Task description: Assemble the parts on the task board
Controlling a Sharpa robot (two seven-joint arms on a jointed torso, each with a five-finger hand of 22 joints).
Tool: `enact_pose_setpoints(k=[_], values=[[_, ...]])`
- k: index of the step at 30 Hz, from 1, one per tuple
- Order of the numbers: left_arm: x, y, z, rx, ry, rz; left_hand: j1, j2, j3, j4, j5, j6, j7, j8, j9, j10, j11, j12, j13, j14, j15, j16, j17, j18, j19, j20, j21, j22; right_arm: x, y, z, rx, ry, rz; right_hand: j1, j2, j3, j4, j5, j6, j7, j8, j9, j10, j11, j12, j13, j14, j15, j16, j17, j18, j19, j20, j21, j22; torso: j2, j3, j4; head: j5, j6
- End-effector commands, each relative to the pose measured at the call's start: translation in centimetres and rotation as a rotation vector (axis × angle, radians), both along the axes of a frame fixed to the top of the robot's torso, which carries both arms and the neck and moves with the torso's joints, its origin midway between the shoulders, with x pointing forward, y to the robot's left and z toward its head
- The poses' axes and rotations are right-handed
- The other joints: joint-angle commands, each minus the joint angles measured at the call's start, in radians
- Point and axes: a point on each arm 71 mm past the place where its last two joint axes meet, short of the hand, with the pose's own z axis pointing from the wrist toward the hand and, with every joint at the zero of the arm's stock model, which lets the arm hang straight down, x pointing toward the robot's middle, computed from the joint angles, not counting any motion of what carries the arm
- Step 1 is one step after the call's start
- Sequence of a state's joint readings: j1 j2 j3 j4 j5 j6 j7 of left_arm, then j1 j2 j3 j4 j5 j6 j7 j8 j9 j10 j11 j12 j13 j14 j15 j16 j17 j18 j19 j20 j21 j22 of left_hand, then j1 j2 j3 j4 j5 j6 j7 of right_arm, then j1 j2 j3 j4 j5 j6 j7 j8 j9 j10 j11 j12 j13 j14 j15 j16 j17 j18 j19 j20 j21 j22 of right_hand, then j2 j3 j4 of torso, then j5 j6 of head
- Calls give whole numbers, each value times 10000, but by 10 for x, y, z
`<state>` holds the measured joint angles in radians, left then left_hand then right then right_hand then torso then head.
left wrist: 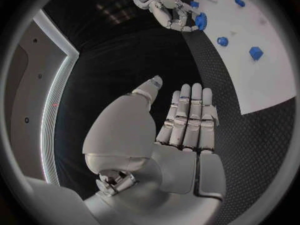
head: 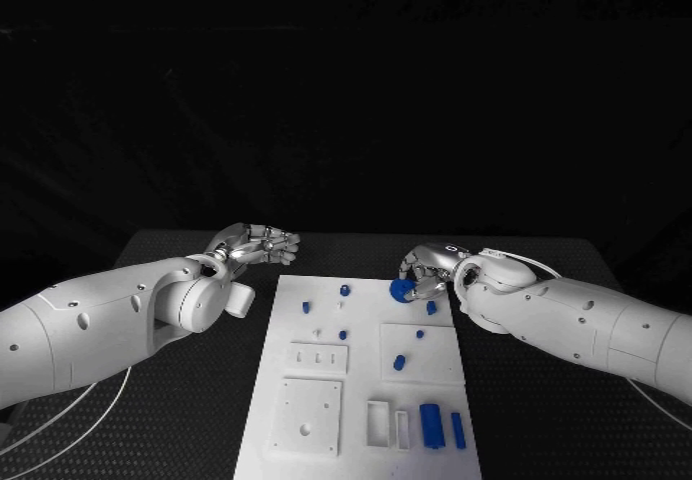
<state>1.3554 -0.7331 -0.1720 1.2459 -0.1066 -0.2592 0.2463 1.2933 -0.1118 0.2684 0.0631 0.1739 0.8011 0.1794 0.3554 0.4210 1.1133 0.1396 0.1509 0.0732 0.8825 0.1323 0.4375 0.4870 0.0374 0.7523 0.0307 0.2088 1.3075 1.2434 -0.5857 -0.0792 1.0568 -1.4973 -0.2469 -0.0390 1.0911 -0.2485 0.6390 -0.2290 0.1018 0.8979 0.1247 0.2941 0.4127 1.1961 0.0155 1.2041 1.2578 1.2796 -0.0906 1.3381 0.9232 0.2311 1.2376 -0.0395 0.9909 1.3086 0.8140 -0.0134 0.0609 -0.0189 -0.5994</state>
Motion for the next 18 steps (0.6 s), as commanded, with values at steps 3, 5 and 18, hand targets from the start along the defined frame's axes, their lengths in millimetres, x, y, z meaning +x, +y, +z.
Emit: enact_pose_setpoints(k=[3, 5, 18], values=[[0, -3, 2, -52, -86, -211, -87, -5, -11, -60, -31, 85, 6, -57, -10, 73, 4, -69, -14, -24, 50, -36, -13, 171, 0, 54, 3, 217, 0, 3, -3, -91, 168, 138, -25, 123, -15, -50, 60, 13, 89, -18, -6, 3, 50, 50, -18, -56, 27, 17, 25, 307, -17, -42, 59, 206, -8, -6, -3, -1, -13], [0, -3, 2, -54, -84, -219, -88, -5, -11, -60, -31, 85, 7, -58, -11, 73, 5, -70, -15, -24, 50, -36, -13, 170, 0, 54, 2, 217, 0, 2, -4, -129, 215, 114, -24, 136, -7, -49, 70, 17, 92, -15, -5, 9, 53, 61, -13, -55, 31, 14, 33, 307, -20, -42, 64, 205, -7, -7, 2, -3, -22], [0, -2, 2, -36, -65, -209, -94, -4, -11, -60, -32, 86, 8, -65, -12, 74, 5, -75, -16, -25, 51, -37, -15, 170, -1, 55, 2, 217, 1, -4, -18, -431, 475, 5, 178, 166, 111, -256, 355, -72, 110, -54, -28, -43, 73, 74, -61, -45, 52, -30, 139, 307, -58, -50, 126, 199, -15, -8, -5, 15, -77]])
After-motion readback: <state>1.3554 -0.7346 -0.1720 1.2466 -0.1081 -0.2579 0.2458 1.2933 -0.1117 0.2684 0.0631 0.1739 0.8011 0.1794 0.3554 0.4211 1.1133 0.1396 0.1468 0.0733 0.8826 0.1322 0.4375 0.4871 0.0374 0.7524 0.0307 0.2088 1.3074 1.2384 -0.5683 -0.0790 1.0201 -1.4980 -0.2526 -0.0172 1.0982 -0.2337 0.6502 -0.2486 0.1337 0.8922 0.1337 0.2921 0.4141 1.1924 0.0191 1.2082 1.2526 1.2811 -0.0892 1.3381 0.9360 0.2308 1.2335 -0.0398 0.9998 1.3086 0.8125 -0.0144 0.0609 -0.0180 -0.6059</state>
